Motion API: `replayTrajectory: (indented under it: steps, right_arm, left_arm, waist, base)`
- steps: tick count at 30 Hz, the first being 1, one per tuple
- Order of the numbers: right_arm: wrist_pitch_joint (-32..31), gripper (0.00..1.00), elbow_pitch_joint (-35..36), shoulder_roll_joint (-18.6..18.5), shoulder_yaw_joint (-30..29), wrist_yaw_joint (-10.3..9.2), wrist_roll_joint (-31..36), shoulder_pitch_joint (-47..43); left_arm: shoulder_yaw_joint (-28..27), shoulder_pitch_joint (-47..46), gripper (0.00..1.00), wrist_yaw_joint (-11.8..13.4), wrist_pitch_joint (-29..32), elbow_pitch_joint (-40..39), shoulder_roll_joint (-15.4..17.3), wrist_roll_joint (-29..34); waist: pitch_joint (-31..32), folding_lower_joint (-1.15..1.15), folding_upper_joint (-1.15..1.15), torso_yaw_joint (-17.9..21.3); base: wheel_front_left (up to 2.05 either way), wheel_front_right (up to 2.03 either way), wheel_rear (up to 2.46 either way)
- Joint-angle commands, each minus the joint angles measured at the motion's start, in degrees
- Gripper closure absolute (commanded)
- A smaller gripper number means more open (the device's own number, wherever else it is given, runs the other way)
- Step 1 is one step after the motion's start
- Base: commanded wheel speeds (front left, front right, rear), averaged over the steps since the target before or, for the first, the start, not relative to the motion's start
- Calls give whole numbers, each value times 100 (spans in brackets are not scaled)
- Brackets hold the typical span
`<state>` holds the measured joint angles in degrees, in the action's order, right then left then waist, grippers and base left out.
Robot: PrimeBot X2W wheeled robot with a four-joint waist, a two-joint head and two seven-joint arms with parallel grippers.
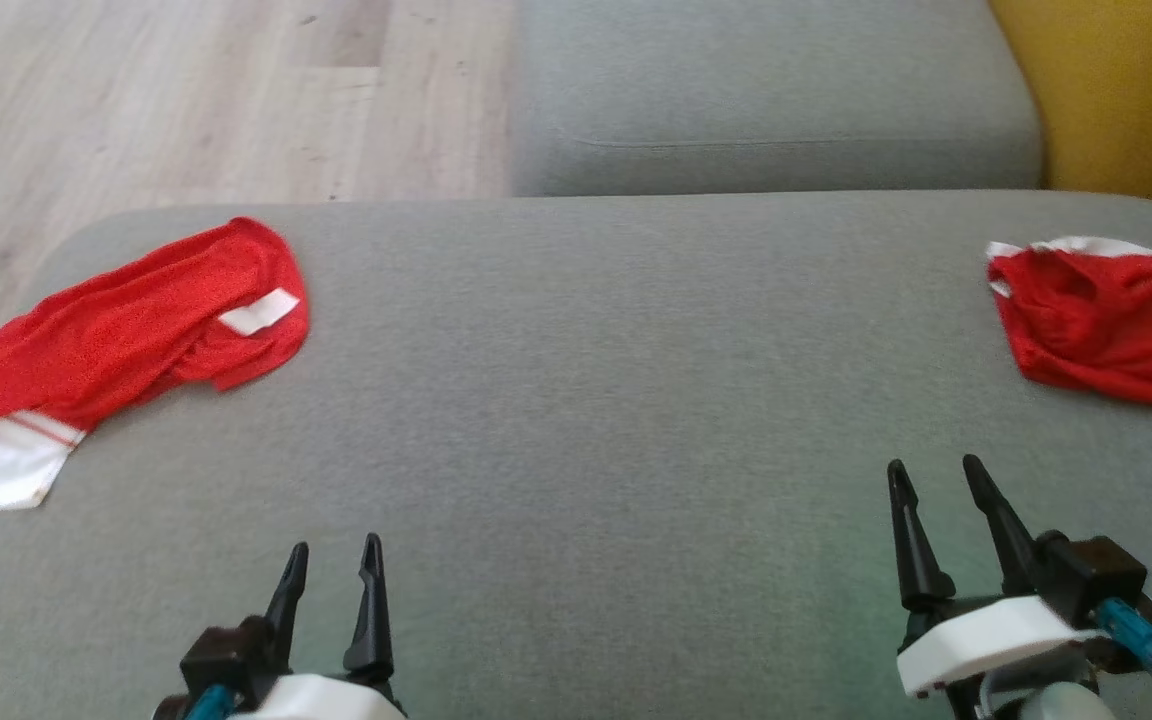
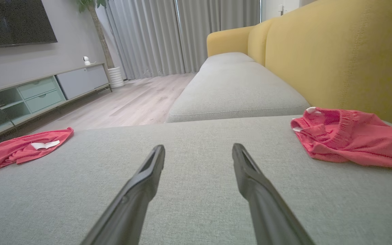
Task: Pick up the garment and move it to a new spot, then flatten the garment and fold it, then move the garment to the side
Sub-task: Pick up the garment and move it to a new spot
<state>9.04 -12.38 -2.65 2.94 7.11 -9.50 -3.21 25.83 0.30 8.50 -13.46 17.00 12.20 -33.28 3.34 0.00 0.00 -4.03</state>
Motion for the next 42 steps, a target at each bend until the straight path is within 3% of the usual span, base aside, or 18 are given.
replayTrajectory:
  steps: [1,19,35,38,42]
  right_arm:
    - [20,0,230,-23,110,37,37,99]
    - [102,0,63,-23,261,37,-118,223]
    - [93,0,17,-23,424,37,6,587]
    - [50,0,114,-23,350,37,65,573]
    - [-142,0,391,-23,327,37,293,732]
  left_arm:
    - [-189,-308,0,2,-14,-194,75,23]
    - [-314,-342,0,184,85,-656,409,88]
    - [-551,-194,0,339,0,-926,508,15]
    - [-660,-330,0,333,45,-918,691,29]
    - [-904,-813,0,283,140,-1015,1173,155]
  waist:
    - [2,0,0,-133]
    - [-69,0,0,-2354]
    - [-296,0,0,-2533]
    - [-390,0,0,-2450]
    - [-763,0,0,-2153]
  base:
    - [0,0,0]
    - [0,0,0]
    - [0,0,0]
    - [0,0,0]
    - [0,0,0]
